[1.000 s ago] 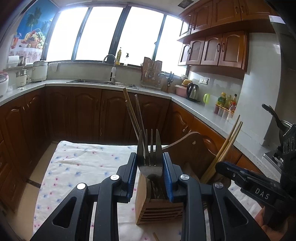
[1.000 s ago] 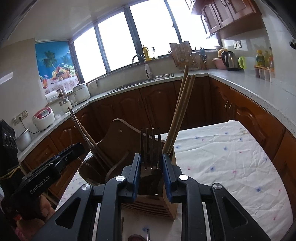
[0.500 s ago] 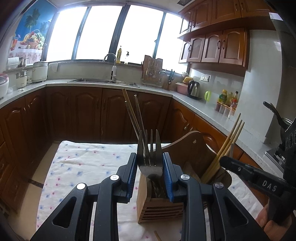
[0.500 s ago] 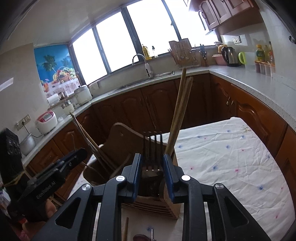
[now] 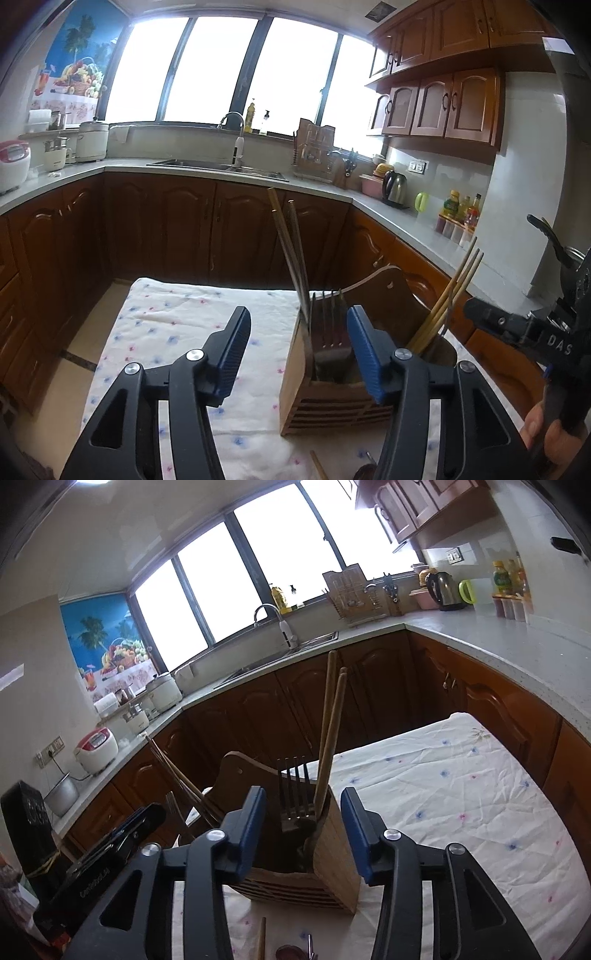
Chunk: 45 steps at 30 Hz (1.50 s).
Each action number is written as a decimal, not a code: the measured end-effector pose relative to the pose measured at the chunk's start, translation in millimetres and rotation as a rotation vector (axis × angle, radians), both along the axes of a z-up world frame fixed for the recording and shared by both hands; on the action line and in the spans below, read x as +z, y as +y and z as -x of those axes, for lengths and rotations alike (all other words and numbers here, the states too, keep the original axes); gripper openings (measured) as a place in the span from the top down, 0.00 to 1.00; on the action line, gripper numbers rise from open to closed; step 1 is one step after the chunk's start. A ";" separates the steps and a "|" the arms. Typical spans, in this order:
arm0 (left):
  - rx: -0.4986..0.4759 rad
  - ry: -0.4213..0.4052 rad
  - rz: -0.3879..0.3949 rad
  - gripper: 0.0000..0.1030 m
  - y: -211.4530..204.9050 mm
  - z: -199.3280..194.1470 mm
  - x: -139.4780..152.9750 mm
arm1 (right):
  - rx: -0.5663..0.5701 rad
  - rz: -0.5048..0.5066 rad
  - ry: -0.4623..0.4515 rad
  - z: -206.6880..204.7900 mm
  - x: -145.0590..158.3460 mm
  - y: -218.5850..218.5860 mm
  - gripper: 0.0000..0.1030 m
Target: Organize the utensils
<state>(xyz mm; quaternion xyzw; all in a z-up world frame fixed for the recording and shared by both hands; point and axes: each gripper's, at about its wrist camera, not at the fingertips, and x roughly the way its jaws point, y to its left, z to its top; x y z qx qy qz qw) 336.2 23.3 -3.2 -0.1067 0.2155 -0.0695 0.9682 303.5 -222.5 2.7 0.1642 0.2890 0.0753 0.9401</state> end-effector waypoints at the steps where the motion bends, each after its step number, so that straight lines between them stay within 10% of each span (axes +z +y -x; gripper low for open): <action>1: 0.002 0.001 0.001 0.42 0.9 2.0 1.0 | 0.000 -0.003 -0.004 2.2 1.3 -0.3 0.47; 8: 0.034 -0.007 -0.010 0.13 5.7 28.4 6.0 | 0.023 -0.024 -0.046 18.6 9.9 2.7 0.13; 45: 0.066 0.076 0.025 0.05 39.1 188.0 21.2 | 0.042 -0.082 -0.050 152.6 9.1 4.2 0.10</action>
